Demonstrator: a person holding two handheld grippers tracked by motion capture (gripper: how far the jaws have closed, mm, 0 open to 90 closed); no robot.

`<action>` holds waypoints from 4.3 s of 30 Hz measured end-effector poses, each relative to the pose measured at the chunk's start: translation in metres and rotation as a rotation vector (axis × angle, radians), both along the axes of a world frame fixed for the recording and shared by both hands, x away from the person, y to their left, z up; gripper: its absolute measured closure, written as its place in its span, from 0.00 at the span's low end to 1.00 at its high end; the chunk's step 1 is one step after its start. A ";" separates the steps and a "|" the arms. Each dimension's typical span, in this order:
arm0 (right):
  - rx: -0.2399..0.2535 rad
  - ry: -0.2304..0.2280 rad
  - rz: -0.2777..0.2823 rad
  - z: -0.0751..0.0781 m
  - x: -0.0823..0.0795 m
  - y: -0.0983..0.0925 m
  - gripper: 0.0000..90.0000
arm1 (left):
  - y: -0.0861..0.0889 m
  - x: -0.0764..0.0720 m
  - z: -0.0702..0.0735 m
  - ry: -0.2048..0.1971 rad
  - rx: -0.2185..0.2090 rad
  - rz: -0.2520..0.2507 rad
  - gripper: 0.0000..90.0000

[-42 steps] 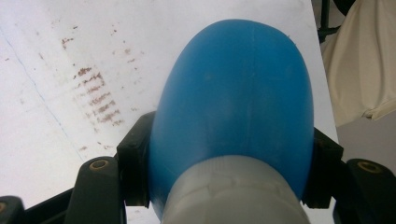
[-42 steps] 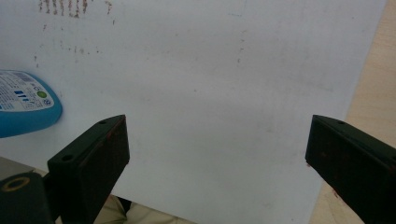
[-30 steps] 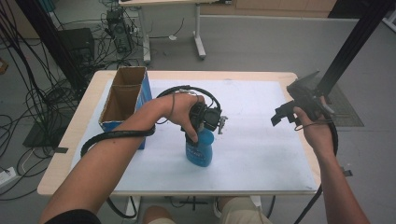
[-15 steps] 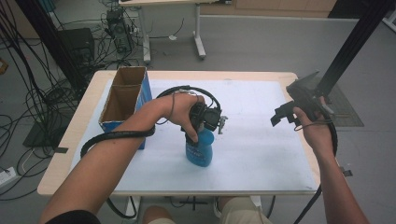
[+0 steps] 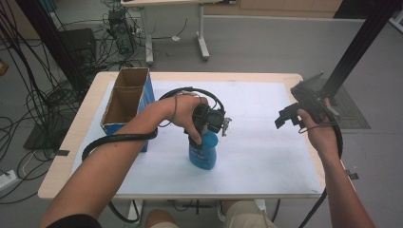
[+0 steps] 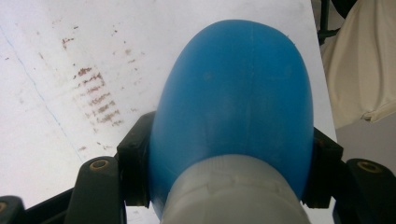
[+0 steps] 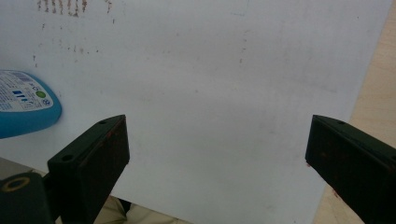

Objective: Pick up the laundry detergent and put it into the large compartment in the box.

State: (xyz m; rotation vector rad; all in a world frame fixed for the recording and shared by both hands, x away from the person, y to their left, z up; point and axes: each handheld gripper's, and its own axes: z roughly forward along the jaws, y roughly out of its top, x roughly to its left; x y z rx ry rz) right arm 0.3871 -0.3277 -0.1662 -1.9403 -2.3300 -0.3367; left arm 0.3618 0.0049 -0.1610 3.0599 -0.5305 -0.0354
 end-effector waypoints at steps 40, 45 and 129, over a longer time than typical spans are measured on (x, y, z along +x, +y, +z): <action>-0.001 -0.010 0.008 0.002 -0.001 0.005 0.07 | -0.002 -0.001 0.000 -0.003 0.010 0.007 0.40; -0.002 -0.010 0.010 0.002 -0.001 0.006 0.07 | -0.004 -0.001 0.000 0.001 0.019 0.017 0.40; -0.025 -0.011 0.065 0.009 0.010 0.030 0.07 | 0.059 0.062 0.217 -0.065 0.002 1.182 0.42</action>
